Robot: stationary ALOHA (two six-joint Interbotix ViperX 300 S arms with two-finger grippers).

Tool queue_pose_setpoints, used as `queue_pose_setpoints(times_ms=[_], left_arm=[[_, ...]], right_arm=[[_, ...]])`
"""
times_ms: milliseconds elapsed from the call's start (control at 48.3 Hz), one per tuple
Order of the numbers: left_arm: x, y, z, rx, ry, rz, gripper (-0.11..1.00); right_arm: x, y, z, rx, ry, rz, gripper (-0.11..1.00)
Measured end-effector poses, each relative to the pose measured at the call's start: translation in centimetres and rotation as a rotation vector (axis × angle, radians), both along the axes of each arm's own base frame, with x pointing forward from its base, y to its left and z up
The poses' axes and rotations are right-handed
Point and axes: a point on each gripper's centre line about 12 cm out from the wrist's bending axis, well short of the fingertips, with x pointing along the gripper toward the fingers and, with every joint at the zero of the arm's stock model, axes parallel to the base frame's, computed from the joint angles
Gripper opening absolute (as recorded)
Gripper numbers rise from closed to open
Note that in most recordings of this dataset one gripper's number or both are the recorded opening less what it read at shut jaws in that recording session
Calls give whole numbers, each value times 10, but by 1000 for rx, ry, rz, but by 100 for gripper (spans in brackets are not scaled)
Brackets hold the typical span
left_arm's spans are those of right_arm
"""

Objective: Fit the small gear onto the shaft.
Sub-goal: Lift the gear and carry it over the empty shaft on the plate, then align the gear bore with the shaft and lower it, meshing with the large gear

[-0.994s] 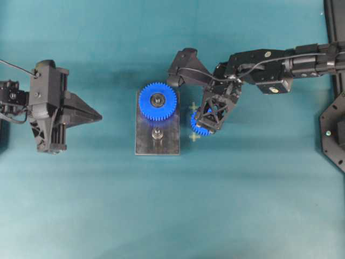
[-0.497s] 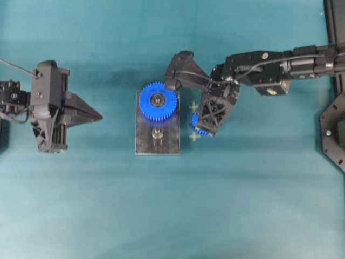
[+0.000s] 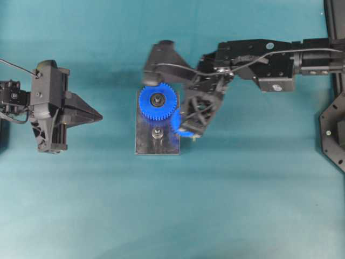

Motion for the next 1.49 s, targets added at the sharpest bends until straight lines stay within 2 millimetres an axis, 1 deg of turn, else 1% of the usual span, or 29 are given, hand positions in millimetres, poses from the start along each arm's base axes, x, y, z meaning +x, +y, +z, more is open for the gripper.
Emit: queue_pose_setpoints(times_ms=[62,228,331,476,601,704,1492], left_arm=[[0,0,1,0,-2,0,0],[0,0,1,-1,-2,1,0],[0,0,1,-1,-2,1,0],[0,0,0,-1,2,-1,0],[0,0,1,-1,-2,-1,0],[0,0,0,-1,0,-1,0],[0,-1,1,-1,-2,-2,0]], right_arm=[[10,3,2,-1,-12,11,36],[31,7,-3,-2,-18,25,36],[39,9,-9,-1,-11,32,36],[45,9,-18,-2,0,33,36],[47,9,-24,2,12,33,36],[50,10,-25,0,12,37,36],[51,9,-25,4,30,35,36]])
